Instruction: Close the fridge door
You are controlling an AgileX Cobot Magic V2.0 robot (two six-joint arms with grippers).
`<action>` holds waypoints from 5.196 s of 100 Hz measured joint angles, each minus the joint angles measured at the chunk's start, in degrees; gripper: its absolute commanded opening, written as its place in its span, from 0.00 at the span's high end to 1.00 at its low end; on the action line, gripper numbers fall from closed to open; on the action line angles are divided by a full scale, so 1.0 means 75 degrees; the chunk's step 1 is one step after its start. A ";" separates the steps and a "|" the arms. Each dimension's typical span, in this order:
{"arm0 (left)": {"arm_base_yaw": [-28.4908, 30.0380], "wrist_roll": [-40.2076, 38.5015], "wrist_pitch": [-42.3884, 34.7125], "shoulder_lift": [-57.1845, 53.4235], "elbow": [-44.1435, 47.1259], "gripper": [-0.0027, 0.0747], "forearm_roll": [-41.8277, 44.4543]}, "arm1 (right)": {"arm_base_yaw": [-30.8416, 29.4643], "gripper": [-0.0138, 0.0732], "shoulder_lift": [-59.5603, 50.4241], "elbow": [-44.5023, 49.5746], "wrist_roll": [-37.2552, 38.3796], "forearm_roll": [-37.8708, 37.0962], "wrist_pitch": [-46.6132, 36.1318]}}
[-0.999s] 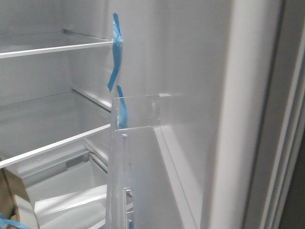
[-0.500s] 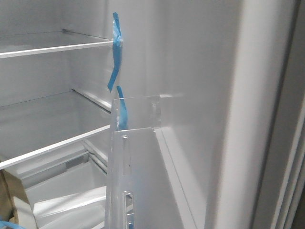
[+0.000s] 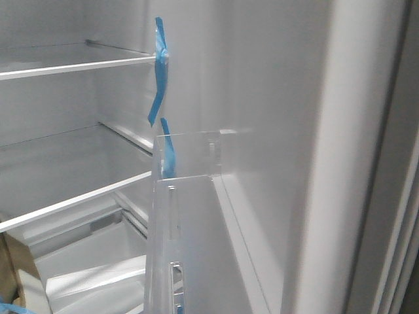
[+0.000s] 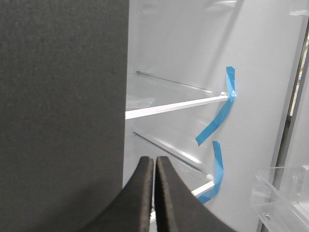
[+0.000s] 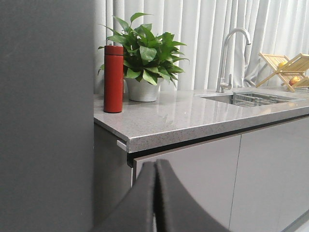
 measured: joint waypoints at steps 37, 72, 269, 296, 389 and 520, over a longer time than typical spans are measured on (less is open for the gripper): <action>0.0000 0.0000 0.0000 0.0000 0.0000 0.99 0.0000 | 0.0000 0.93 0.0000 0.0000 0.0026 0.0000 0.0000; 0.0000 0.0000 0.0000 0.0000 0.0000 0.99 0.0000 | 0.0000 0.93 0.0364 -0.1438 0.0301 0.0000 0.1160; 0.0000 0.0000 0.0000 0.0000 0.0000 0.99 0.0000 | 0.5180 0.93 0.6616 -0.9544 0.0346 0.0167 0.3773; 0.0000 0.0000 0.0000 0.0000 0.0000 0.99 0.0000 | 0.5880 0.93 0.7899 -1.0537 0.0346 0.0231 0.3744; 0.0000 0.0000 0.0000 0.0000 0.0000 0.99 0.0000 | 0.6270 0.93 1.2034 -1.3481 0.0360 0.0284 0.2149; 0.0000 0.0000 0.0000 0.0000 0.0000 0.99 0.0000 | 0.4225 0.93 0.9957 -0.9676 0.0330 -0.0059 0.0519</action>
